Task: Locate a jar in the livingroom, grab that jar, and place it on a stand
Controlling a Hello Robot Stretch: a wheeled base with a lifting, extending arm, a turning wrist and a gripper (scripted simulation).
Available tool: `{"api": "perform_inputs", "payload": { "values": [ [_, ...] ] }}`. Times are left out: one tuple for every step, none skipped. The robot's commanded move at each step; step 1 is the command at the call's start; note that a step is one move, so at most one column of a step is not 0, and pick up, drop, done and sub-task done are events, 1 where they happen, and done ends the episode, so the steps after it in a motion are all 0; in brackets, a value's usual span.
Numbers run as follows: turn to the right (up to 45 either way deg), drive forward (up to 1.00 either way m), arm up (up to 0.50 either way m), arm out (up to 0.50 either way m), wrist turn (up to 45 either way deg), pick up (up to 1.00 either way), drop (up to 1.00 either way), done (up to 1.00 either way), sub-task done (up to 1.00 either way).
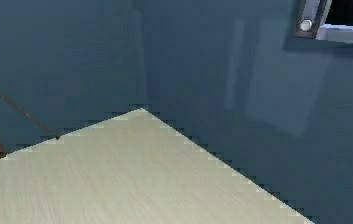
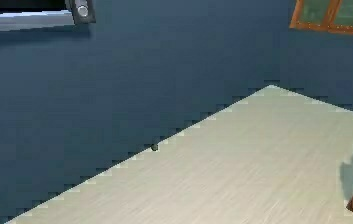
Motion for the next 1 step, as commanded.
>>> {"api": "perform_inputs", "payload": {
  "values": [
    [45.0,0.00,0.00,0.00,0.0,0.00,0.00,0.00,0.00]
  ]
}}
